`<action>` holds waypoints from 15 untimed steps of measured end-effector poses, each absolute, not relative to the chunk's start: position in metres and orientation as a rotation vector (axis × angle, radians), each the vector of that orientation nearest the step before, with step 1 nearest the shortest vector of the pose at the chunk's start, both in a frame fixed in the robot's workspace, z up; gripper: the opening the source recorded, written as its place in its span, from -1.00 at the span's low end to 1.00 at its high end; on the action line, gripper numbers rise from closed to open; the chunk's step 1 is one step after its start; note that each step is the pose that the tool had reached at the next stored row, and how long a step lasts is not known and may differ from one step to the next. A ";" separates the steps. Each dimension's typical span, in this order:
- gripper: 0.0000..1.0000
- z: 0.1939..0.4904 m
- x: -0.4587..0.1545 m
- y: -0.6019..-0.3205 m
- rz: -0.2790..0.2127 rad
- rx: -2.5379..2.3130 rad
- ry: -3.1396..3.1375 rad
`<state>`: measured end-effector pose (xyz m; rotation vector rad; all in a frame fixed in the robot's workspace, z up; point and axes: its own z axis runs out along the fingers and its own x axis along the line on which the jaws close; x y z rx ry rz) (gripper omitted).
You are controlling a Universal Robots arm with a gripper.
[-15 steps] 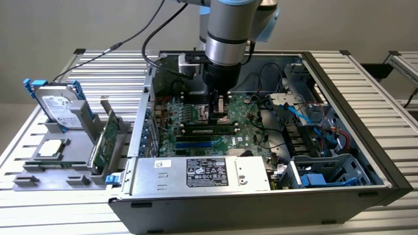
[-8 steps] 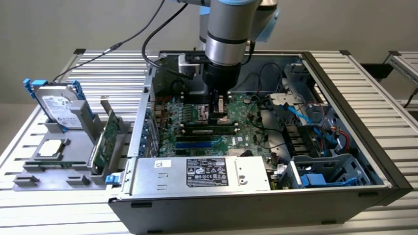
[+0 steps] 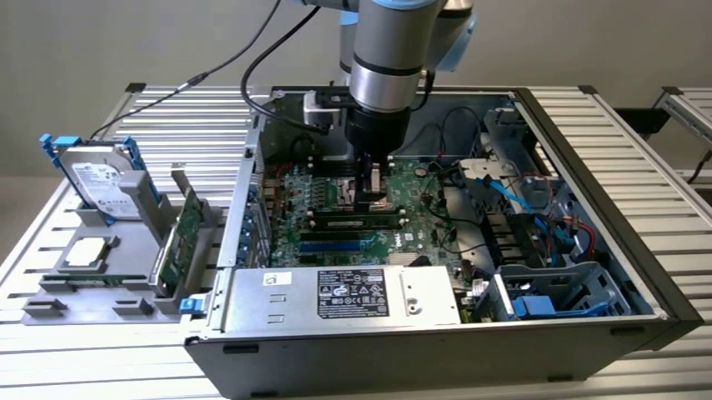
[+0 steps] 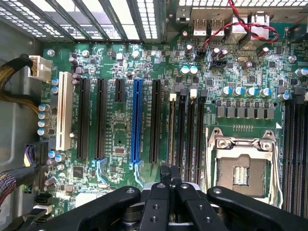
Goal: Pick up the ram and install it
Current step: 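Press down the ram until it locks into place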
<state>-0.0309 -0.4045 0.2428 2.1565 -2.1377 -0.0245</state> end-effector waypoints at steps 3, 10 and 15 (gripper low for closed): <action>-0.79 0.243 -0.031 -0.405 -0.028 2.113 -2.181; -0.79 0.243 -0.031 -0.405 -0.035 2.006 -2.281; -0.79 0.245 -0.031 -0.405 -0.034 1.954 -2.324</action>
